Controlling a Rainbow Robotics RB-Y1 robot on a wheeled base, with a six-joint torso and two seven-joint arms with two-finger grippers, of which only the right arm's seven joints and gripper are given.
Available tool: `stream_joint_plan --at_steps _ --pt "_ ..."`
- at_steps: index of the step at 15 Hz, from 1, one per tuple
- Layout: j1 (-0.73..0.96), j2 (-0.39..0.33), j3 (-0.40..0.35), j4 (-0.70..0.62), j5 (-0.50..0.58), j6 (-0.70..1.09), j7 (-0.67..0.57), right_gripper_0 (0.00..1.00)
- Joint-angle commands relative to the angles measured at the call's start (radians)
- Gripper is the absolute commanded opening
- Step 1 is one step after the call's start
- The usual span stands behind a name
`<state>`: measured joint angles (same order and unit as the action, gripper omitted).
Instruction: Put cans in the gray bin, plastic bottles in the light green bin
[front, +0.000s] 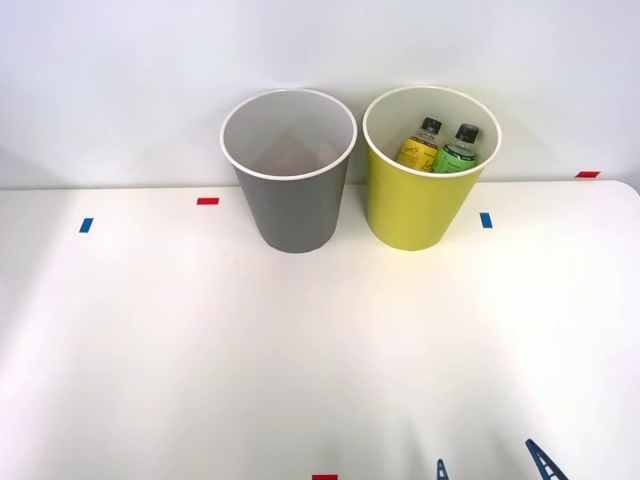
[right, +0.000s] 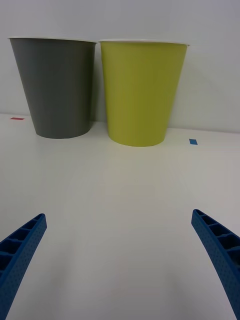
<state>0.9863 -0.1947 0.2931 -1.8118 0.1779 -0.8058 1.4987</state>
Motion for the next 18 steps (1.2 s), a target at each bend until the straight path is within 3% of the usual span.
stream_joint_plan --at_steps 1,18 --pt "0.000 0.000 0.000 0.000 0.000 0.000 0.000 1.00" --pt "0.000 0.000 0.000 0.000 0.000 0.000 0.000 1.00"
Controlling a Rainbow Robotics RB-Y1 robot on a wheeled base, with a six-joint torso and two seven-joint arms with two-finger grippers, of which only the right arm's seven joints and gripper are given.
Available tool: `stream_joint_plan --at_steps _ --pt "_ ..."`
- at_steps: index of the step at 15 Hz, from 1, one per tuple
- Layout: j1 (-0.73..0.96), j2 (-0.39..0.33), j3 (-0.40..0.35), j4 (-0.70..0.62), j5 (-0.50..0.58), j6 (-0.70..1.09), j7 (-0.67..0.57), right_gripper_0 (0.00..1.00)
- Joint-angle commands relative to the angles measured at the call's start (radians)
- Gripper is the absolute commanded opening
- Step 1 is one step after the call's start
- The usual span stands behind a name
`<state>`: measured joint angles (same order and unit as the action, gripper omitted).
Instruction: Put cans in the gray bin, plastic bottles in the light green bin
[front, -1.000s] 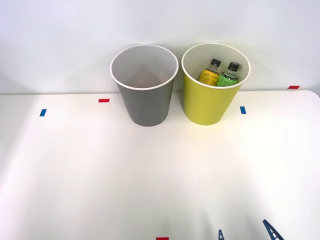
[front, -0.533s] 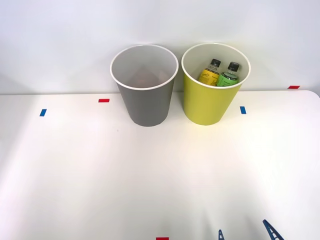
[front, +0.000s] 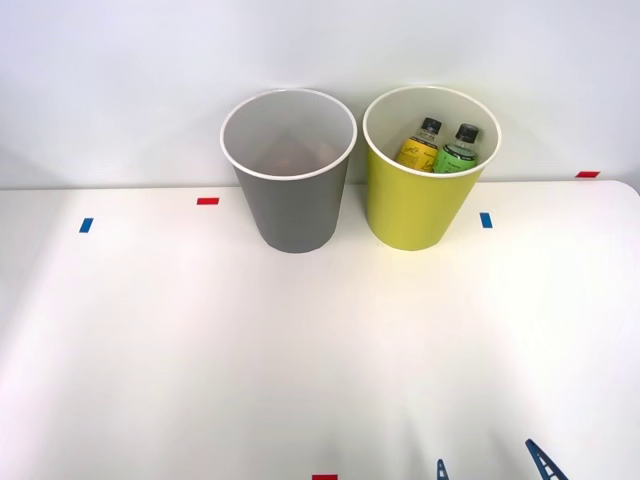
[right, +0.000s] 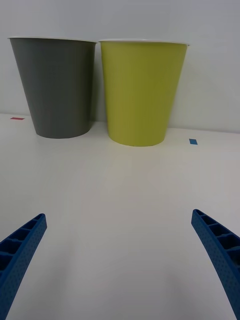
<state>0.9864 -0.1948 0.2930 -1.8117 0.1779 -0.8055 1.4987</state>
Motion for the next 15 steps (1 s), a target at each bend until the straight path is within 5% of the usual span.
stream_joint_plan --at_steps 1,15 --pt "0.000 0.000 0.000 0.000 0.000 0.000 0.000 1.00" --pt "0.000 0.000 0.000 0.000 0.000 0.000 0.000 1.00"
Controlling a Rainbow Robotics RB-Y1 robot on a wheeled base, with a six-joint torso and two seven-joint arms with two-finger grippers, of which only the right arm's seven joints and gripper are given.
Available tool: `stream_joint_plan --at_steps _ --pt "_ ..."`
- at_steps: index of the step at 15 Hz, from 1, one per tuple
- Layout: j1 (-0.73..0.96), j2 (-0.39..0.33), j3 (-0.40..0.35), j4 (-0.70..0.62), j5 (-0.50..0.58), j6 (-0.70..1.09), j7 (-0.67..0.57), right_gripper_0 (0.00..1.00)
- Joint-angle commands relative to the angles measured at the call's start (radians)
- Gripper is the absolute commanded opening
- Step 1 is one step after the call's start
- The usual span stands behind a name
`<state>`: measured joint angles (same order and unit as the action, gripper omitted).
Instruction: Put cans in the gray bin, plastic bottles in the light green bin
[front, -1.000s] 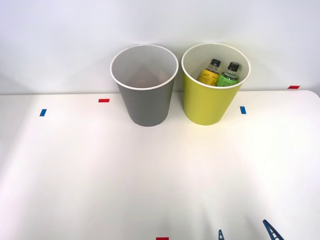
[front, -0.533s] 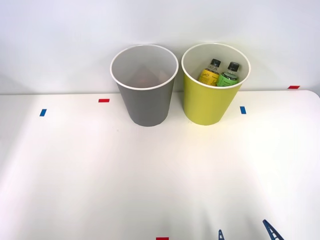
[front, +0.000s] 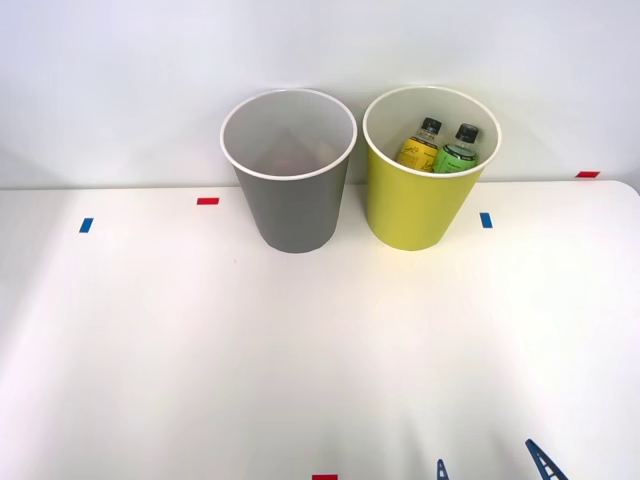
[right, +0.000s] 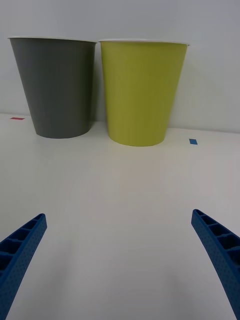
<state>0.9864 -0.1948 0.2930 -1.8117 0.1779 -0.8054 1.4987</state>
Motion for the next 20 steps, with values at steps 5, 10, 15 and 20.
stream_joint_plan --at_steps 5,10,15,20 --pt "0.000 0.000 0.000 0.000 0.000 0.000 0.000 1.00" --pt "0.000 0.000 0.000 0.000 0.000 0.000 0.000 1.00" --pt "0.000 0.000 0.000 0.000 0.000 0.000 0.000 1.00" --pt "0.000 0.000 0.000 0.000 0.000 0.000 0.000 1.00"
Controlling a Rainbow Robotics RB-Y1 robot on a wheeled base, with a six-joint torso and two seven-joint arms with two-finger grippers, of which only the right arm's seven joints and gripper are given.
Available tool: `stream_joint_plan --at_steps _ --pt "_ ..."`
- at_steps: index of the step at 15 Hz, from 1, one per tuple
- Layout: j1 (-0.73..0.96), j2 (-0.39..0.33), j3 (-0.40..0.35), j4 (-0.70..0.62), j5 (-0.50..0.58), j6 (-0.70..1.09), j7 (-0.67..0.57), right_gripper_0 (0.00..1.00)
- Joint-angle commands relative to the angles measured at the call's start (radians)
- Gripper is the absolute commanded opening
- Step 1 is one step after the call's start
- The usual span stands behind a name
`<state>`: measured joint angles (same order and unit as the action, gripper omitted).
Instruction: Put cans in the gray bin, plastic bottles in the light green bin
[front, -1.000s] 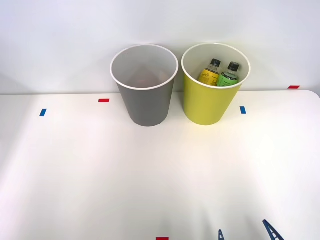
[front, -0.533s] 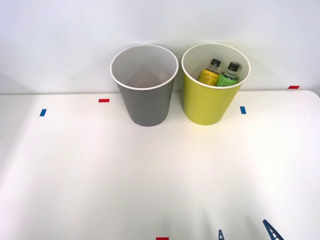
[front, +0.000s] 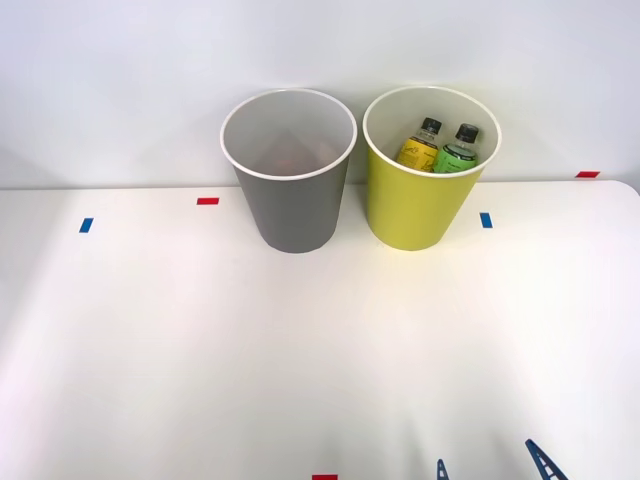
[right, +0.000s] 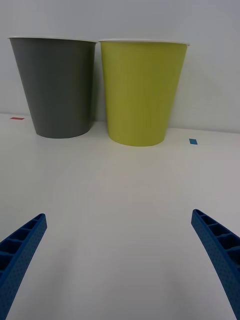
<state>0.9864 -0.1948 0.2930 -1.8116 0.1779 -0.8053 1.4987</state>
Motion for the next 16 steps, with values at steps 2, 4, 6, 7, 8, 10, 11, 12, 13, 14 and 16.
stream_joint_plan --at_steps 2,4,6,7,8,10,11,12,13,14,16 --pt "0.000 0.000 0.000 0.000 0.000 0.000 0.000 1.00" --pt "0.000 0.000 0.000 0.000 0.000 0.000 0.000 1.00" --pt "0.000 0.000 0.000 0.000 0.000 0.000 0.000 1.00" --pt "0.000 0.000 0.000 0.000 0.000 0.000 0.000 1.00" --pt "0.000 0.000 0.000 0.000 0.000 0.000 0.000 1.00" --pt "0.000 0.000 0.000 0.000 0.000 0.000 0.000 1.00" --pt "0.000 0.000 0.000 0.000 0.000 0.000 0.000 1.00" --pt "0.000 0.000 0.000 0.000 0.000 0.000 0.000 1.00" --pt "0.000 0.000 0.000 0.000 0.000 0.000 0.000 1.00" --pt "0.000 0.000 0.000 0.000 0.000 0.000 0.000 1.00" --pt "0.000 0.000 0.000 0.000 0.000 0.000 0.000 1.00"
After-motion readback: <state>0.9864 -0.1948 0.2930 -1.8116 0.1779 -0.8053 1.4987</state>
